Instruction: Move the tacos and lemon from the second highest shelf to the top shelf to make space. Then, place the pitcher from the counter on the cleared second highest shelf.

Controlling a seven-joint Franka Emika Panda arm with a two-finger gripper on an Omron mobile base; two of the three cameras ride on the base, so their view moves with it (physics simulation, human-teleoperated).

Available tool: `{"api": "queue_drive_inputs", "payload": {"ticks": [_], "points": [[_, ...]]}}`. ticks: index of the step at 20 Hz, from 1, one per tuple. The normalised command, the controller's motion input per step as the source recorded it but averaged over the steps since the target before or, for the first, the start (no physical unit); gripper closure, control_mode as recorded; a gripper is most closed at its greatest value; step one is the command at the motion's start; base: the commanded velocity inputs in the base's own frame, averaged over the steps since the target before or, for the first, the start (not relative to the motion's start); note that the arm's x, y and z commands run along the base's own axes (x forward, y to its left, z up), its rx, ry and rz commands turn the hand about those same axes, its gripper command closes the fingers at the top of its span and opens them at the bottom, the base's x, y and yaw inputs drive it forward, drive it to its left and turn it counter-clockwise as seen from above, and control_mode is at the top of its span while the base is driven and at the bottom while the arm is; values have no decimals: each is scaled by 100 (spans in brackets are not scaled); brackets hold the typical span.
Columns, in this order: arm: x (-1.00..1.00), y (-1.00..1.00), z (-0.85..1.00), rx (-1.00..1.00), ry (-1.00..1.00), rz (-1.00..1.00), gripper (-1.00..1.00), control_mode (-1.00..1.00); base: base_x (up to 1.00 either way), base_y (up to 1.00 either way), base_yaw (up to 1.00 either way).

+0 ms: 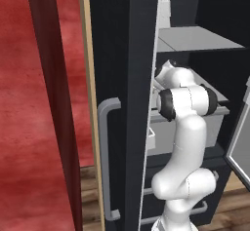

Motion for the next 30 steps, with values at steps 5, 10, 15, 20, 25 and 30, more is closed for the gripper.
{"api": "queue_drive_inputs", "payload": {"ticks": [5,10,15,20,25,30], "points": [[-75,5,-10,-1,0,1,100,-100,0,0,0],[-100,4,0,-3,-1,0,100,-100,0,0,0],[-100,8,30,-5,-9,6,100,-100,0,0,0],[-87,0,82,-3,-10,11,100,-100,0,0,0],[-69,0,100,0,-7,10,100,-100,0,0,0],[-65,0,96,0,-12,3,100,-100,0,0,0]]}}
